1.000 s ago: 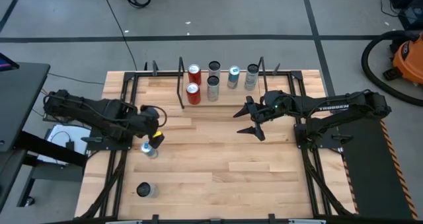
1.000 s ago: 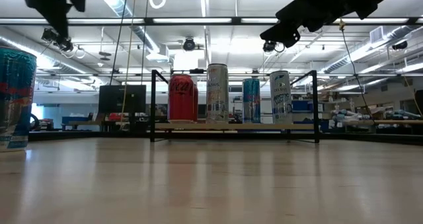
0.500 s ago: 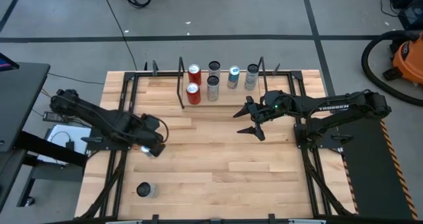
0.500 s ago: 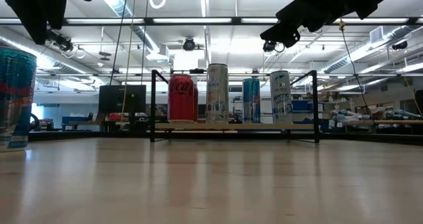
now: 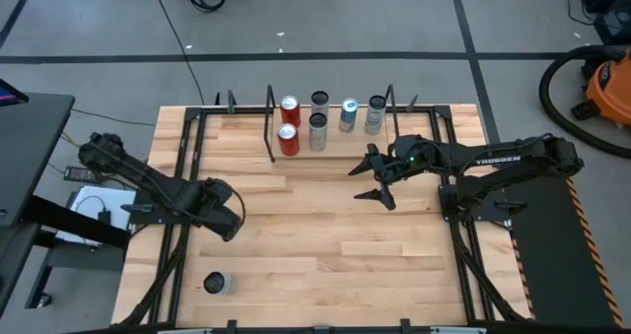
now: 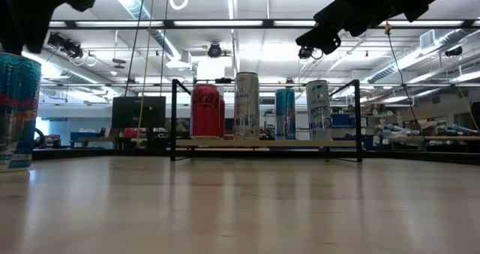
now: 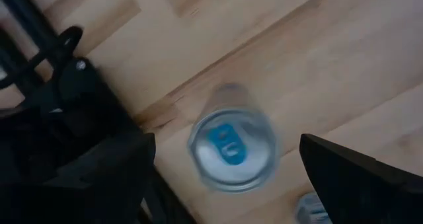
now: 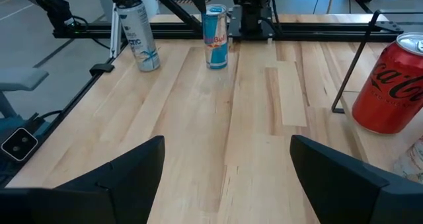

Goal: Place canned beverage on shelf
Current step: Put the blue soda can aligned with the other blue soda can on the shelf

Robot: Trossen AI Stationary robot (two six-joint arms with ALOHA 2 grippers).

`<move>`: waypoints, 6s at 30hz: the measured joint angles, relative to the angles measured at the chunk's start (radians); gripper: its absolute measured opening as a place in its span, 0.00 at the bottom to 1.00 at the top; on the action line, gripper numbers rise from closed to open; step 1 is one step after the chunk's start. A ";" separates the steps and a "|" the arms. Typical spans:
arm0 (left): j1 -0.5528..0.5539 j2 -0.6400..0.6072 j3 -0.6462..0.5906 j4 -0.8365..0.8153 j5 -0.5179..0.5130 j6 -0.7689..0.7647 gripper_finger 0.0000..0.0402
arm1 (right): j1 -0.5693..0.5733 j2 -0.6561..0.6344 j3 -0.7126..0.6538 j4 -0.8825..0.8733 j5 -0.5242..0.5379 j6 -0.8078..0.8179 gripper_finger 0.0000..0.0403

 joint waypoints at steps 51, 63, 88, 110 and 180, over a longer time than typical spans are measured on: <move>0.086 0.000 -0.123 0.318 0.108 0.202 0.59 | 0.000 0.000 0.000 0.022 -0.001 -0.026 0.83; 0.330 0.001 -0.039 0.389 0.159 0.598 0.60 | 0.000 0.000 0.000 0.022 -0.001 -0.026 0.83; 0.560 0.389 0.484 0.365 0.177 1.423 0.60 | 0.000 0.000 0.000 0.081 0.055 -0.003 0.83; 0.601 0.688 0.680 0.290 0.236 1.540 0.60 | 0.000 0.000 0.000 -0.018 0.055 0.080 0.83; 0.596 0.777 0.678 0.237 0.255 1.559 0.68 | 0.000 0.000 0.000 -0.045 0.054 0.064 0.83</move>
